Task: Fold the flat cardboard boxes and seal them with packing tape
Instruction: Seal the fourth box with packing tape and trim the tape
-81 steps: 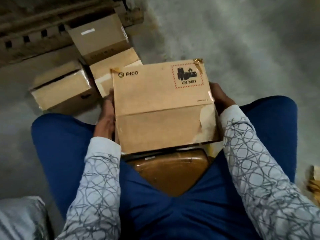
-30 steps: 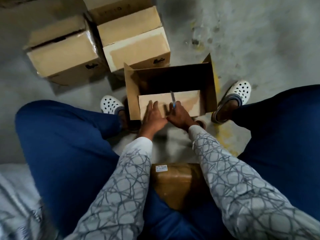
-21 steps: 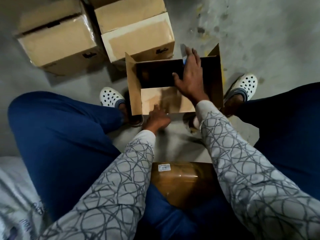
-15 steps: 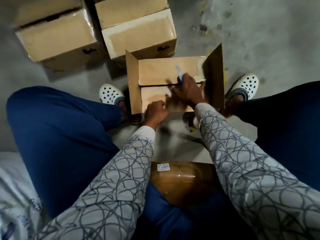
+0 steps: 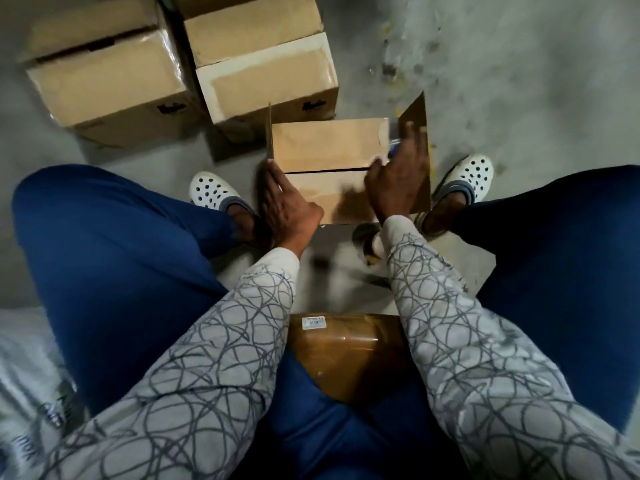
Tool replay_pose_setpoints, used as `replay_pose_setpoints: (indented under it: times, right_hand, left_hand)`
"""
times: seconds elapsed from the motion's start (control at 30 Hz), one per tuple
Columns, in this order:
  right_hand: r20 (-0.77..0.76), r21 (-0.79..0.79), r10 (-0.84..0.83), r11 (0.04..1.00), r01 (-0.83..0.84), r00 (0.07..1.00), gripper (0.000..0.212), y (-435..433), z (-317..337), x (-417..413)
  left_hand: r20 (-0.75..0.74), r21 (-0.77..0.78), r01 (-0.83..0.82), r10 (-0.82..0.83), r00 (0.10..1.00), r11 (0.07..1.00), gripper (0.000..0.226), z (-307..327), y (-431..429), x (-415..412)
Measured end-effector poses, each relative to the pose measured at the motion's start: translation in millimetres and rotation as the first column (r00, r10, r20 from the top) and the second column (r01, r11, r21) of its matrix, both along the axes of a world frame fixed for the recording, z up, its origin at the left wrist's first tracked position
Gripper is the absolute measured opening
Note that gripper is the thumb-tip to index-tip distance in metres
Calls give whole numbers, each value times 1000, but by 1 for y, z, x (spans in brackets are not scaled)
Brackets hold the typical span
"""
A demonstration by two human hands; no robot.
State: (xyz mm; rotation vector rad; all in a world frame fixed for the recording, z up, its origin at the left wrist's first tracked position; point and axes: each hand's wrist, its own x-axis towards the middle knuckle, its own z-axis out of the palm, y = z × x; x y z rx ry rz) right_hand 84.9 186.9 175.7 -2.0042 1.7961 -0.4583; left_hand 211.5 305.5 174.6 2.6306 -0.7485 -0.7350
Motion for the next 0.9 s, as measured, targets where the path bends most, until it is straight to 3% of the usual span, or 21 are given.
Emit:
replay_pose_setpoints:
  times: [0.07,0.13,0.2,0.3,0.4,0.47,0.53,0.6,0.67,0.73,0.83,0.9]
  right_hand:
    - [-113,-30,-206,979,203,972,73,-2,16,-11]
    - [-177,120,-246,956,269,953,67,-5,14,-30]
    - [-90,302,-171,934,190,981,54,-1,5,-41]
    - [-29,420,62,907,-44,998,56,18,-7,-36]
    - [33,595,311,758,-268,950,62,43,-22,-21]
    - [20,651,320,715,-255,947,67,51,-33,-16]
    - [-64,599,322,769,-222,944,64,53,-38,-13]
    - [-123,376,331,888,-265,936,42,53,-40,-6]
    - [-26,215,314,929,-301,949,23,51,-35,4]
    - [122,281,285,909,-309,951,17,46,-26,13]
    - [152,361,195,902,-238,969,37,43,-28,15]
    - [-54,366,181,919,-149,982,68,39,-34,9]
  left_hand:
    - [-26,2,33,-33,999,999,120,-3,1,-6]
    - [-51,30,78,-77,996,996,122,-6,1,-6]
    - [-115,92,165,-155,981,982,121,-11,-2,-5]
    - [-307,222,406,-332,892,887,106,-20,-7,-1]
    - [-407,306,545,-410,816,781,92,-33,-6,1]
    - [-407,334,570,-430,806,751,90,-42,-4,1]
    - [-312,344,563,-474,823,751,86,-47,-1,-3]
    - [-68,219,570,-571,818,792,71,-48,1,-8]
    - [68,20,639,-639,767,769,46,-47,-4,-13]
    - [4,-52,647,-648,762,761,27,-36,-12,-17]
    - [-31,129,479,-480,877,868,37,-27,-24,-18]
    - [-64,324,250,-242,968,913,66,-22,-31,-10]
